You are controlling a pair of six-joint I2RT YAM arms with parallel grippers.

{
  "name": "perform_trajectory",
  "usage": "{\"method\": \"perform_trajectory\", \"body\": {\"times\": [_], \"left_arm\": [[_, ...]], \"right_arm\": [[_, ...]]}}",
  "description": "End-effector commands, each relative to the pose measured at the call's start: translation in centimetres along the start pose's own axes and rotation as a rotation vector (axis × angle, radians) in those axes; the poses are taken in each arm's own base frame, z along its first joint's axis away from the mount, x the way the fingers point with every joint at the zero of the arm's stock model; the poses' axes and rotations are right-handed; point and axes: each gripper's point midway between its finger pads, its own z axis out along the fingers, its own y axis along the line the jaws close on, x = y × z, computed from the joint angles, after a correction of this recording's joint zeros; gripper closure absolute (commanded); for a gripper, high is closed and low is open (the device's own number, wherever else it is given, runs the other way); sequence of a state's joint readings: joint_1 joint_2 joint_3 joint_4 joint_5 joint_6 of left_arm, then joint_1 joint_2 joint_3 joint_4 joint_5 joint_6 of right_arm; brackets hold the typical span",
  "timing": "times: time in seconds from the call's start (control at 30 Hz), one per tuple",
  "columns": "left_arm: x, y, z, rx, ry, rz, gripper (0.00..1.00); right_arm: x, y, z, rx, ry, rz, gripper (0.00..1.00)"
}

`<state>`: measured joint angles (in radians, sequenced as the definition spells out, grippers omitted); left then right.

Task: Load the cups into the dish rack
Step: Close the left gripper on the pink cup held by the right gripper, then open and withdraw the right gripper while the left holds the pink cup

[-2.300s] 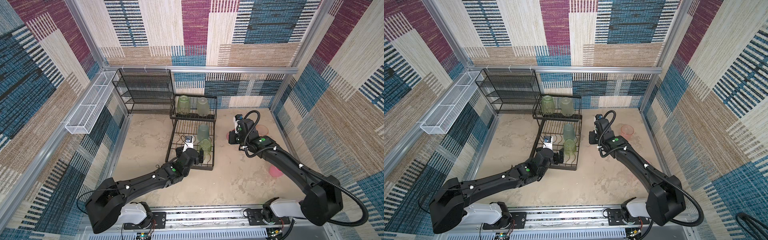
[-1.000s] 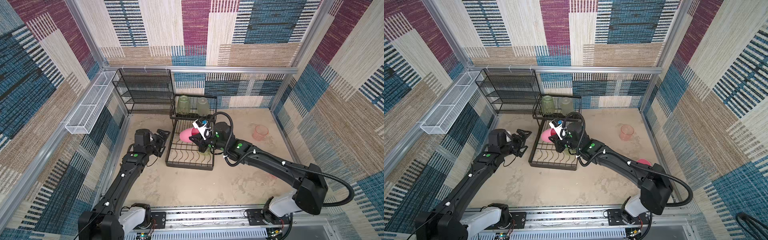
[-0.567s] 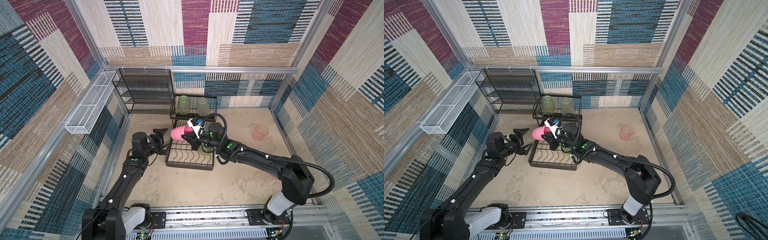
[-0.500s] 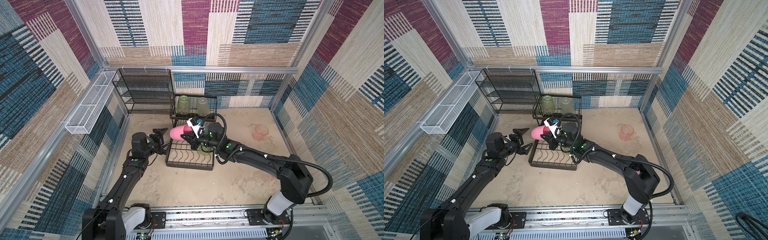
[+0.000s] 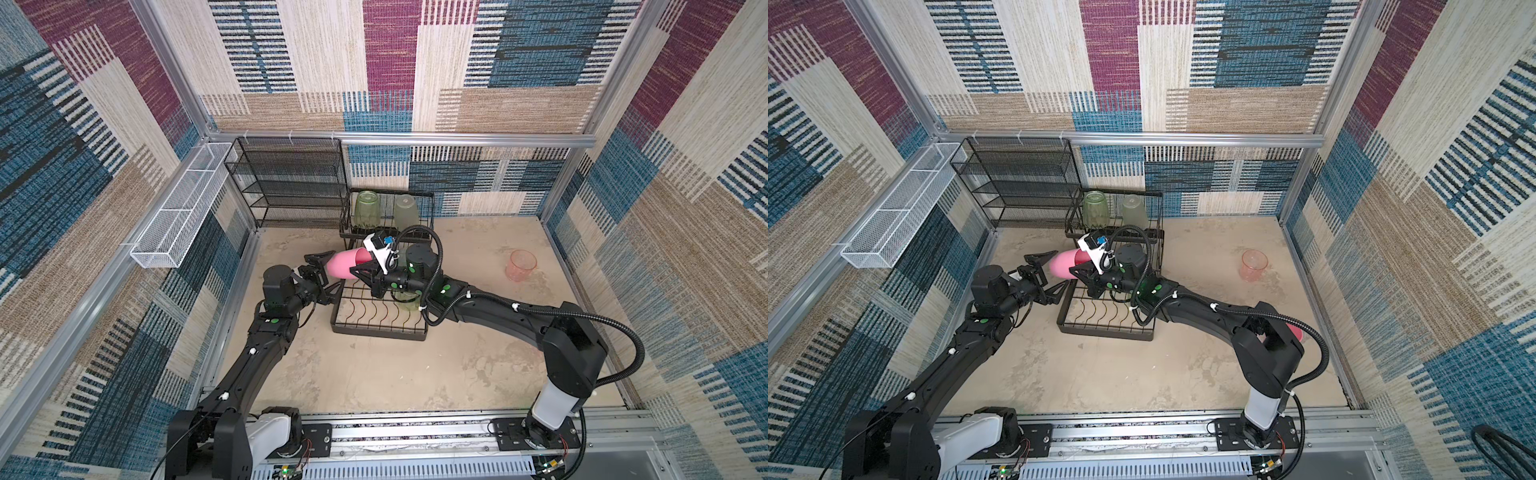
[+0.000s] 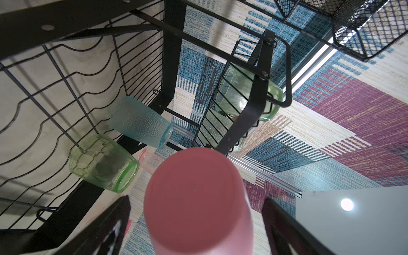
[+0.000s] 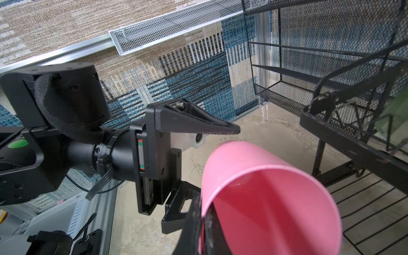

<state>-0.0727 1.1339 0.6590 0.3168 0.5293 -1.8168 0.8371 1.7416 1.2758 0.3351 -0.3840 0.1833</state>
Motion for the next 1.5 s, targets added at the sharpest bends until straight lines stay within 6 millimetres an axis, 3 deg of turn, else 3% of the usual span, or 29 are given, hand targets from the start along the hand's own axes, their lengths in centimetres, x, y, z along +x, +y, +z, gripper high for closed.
{"method": "perform_trajectory", "body": {"times": [0.0, 0.5, 0.83, 1.0, 1.2, 1.47], "left_arm": [[0.7, -1.7, 0.0, 0.051, 0.026, 0.008, 0.04], [0.6, -2.2, 0.6, 0.082, 0.031, 0.005, 0.08], [0.1, -2.2, 0.4, 0.112, 0.002, -0.001, 0.28], [0.0, -2.3, 0.2, 0.116, -0.009, 0.012, 0.31], [-0.4, -2.0, 0.1, 0.098, -0.040, 0.067, 0.32], [-0.6, -1.4, 0.7, 0.079, -0.032, 0.127, 0.32]], "right_arm": [[-1.3, 0.7, 0.5, -0.035, -0.040, -0.003, 1.00], [-0.9, 1.8, 1.7, -0.074, -0.025, 0.019, 1.00], [-0.7, 1.9, 2.0, -0.069, -0.023, 0.025, 1.00], [-0.4, 1.8, 1.9, -0.065, -0.018, 0.029, 1.00], [-0.5, 1.5, 1.3, -0.034, -0.022, 0.026, 0.60], [0.1, 1.0, 0.7, 0.004, 0.003, 0.041, 0.47]]}}
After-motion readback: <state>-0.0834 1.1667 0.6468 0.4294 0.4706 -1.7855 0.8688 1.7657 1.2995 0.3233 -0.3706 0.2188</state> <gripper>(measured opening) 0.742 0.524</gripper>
